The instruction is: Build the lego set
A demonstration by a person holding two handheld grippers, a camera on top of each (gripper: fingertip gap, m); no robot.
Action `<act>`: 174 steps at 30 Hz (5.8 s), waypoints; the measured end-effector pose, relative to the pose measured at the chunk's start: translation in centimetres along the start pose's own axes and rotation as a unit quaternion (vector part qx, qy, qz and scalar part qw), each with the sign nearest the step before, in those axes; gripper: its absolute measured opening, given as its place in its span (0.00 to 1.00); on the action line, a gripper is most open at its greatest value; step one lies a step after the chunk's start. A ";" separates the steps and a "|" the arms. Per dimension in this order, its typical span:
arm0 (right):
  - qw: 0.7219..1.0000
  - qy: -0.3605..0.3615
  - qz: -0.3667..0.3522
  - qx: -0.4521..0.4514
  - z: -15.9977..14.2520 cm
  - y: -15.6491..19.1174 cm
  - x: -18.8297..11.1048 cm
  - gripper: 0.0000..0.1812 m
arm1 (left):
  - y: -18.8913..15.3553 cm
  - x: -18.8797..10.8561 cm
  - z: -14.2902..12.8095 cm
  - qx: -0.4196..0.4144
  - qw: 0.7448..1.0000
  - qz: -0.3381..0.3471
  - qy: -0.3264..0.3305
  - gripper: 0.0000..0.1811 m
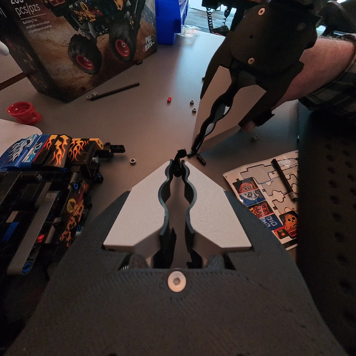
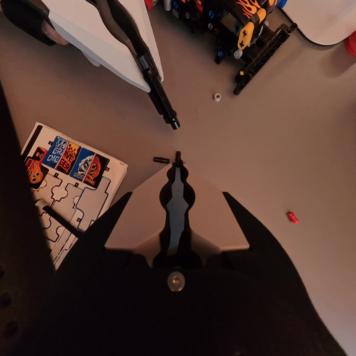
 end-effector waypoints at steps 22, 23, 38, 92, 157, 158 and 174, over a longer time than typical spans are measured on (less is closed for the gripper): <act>0.996 -0.084 -0.019 -0.006 3.9 2.0 -0.9 0.01 | 0.5 0.1 0.0 0.007 0.999 0.034 0.000 0.04; 0.996 -0.089 -0.021 -0.003 4.2 2.3 -0.8 0.00 | 0.5 0.1 0.0 0.013 0.999 0.040 0.001 0.04; 0.987 -0.134 -0.059 0.065 5.5 2.0 -0.4 0.00 | 0.2 0.3 0.8 0.069 0.991 0.117 0.001 0.04; 0.955 -0.202 -0.216 -0.002 7.5 3.2 -0.3 0.00 | 2.1 -0.5 1.5 -0.171 0.983 0.056 -0.028 0.04; 0.974 -0.143 -0.153 0.086 -1.4 1.4 -8.1 0.13 | 1.6 0.2 -0.5 -0.074 0.995 0.054 0.047 0.04; 0.977 -0.118 -0.151 0.093 -2.1 1.5 -8.2 0.13 | 1.5 0.2 -0.6 -0.070 0.995 0.056 0.050 0.04; 0.984 -0.008 -0.148 0.103 -5.8 0.8 -5.7 0.05 | 0.0 0.1 -2.4 -0.007 0.989 0.021 0.144 0.13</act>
Point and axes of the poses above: each gripper's, where its closed fingertips meet, x out along the fingers, z out of its top, y = z × x across the jaws, the point moved 8 cm from there along -x, back along the fingers, and after that the axes turned 12 degrees about z, right-handed, at the moved point
